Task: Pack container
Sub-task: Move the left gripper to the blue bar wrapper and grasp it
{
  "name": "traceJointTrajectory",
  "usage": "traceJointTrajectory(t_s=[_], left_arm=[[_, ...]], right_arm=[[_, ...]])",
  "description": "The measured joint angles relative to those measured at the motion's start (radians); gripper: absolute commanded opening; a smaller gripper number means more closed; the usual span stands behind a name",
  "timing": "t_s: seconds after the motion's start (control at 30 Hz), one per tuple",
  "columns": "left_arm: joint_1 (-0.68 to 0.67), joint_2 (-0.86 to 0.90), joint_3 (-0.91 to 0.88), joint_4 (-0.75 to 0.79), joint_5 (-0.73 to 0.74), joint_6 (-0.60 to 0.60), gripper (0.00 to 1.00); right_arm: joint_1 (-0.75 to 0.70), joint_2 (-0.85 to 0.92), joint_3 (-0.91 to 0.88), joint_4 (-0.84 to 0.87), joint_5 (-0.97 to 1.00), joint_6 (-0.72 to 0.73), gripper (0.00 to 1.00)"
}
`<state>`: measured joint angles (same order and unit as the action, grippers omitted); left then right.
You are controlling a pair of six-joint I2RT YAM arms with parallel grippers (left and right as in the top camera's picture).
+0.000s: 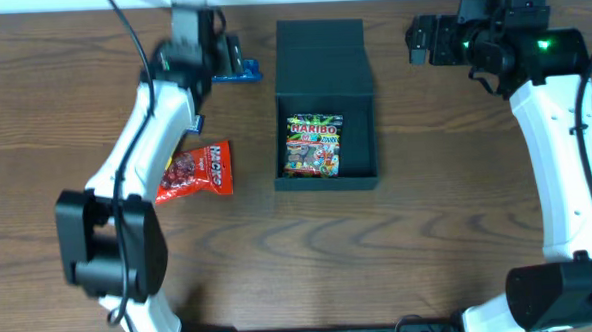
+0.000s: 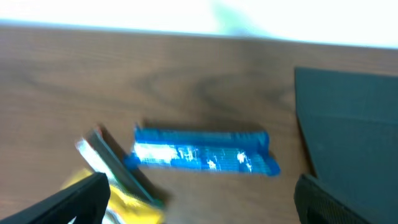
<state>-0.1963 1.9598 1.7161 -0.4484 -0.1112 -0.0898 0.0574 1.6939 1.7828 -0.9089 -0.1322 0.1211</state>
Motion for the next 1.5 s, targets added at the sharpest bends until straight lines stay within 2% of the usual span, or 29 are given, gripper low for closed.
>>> traceJointTrajectory(t_s=[0.17,0.33,0.57,0.9,1.2,1.5], left_arm=[[0.014,0.182,0.338,-0.141,0.000,0.160,0.95],[0.018,0.348,0.480,-0.155,0.028,0.209,0.95],[0.036,0.473,0.488,-0.218,0.124,0.188,0.96],[0.061,0.483,0.490,-0.352,0.174,0.165,0.95],[0.060,0.484,0.490,-0.304,0.187,0.159,0.95],[0.060,0.484,0.490,-0.283,0.187,0.006,0.95]], right_arm=[[0.000,0.001,0.000,-0.009,-0.003,0.000,0.99],[0.000,0.001,0.000,-0.022,-0.003,0.000,0.99],[0.000,0.001,0.000,-0.039,-0.003,0.000,0.99],[0.000,0.001,0.000,-0.018,-0.003,0.000,0.99],[0.000,0.001,0.000,-0.013,-0.003,0.000,0.99],[0.000,0.001,0.000,-0.013,-0.003,0.000,0.99]])
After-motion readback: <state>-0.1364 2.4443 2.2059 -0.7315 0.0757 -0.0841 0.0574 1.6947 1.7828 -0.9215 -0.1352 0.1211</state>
